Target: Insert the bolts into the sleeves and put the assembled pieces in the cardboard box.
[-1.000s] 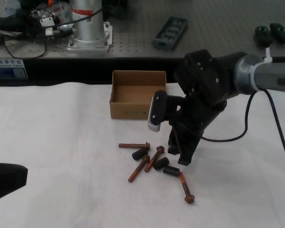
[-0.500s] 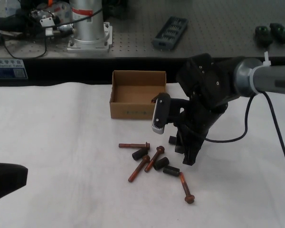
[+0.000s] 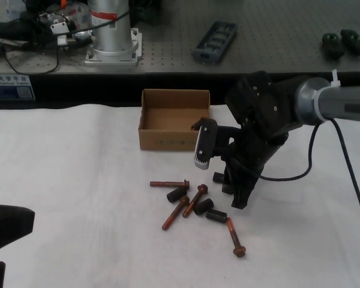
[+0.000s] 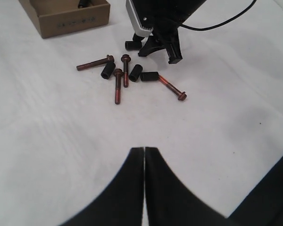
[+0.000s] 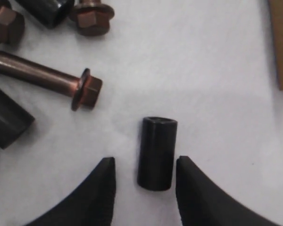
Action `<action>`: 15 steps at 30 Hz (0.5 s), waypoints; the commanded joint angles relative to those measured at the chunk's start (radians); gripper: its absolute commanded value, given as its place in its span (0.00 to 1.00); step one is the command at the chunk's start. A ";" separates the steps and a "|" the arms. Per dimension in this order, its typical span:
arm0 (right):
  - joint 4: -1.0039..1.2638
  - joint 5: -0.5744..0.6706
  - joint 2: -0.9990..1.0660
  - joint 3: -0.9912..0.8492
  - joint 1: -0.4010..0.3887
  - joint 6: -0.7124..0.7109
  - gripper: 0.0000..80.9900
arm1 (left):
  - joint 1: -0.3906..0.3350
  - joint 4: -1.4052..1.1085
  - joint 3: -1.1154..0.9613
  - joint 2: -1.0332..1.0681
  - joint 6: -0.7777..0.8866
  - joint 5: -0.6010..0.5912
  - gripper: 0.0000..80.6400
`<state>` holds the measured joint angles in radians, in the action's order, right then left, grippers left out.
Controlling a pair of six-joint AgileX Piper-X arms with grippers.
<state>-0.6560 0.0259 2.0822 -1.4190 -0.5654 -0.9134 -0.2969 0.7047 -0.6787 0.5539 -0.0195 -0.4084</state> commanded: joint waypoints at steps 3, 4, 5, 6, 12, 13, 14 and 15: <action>0.014 0.004 0.029 -0.004 0.010 -0.008 0.35 | -0.002 -0.011 -0.004 0.002 0.013 0.013 0.01; 0.011 0.003 0.030 -0.004 0.010 -0.008 0.32 | -0.002 -0.011 -0.004 0.002 0.013 0.015 0.01; 0.010 0.003 0.032 -0.004 0.010 -0.008 0.28 | -0.002 -0.011 -0.004 0.002 0.013 0.016 0.01; 0.010 0.003 0.032 -0.004 0.010 -0.008 0.25 | -0.002 -0.011 -0.004 0.002 0.013 0.016 0.01; 0.010 -0.037 0.028 -0.004 0.010 -0.008 0.04 | -0.002 -0.011 -0.004 0.002 0.013 0.016 0.01; 0.010 -0.055 0.025 -0.004 0.010 -0.007 0.03 | -0.002 -0.011 -0.004 0.002 0.013 0.016 0.01; 0.010 -0.069 0.020 -0.004 0.010 -0.006 0.03 | -0.002 -0.011 -0.004 0.002 0.013 0.016 0.01; 0.007 -0.072 0.013 -0.004 0.007 -0.006 0.03 | -0.002 -0.011 -0.004 0.002 0.013 0.020 0.01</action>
<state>-0.6622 0.0147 2.0822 -1.4190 -0.5656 -0.9134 -0.2969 0.7055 -0.6787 0.5539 -0.0195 -0.3999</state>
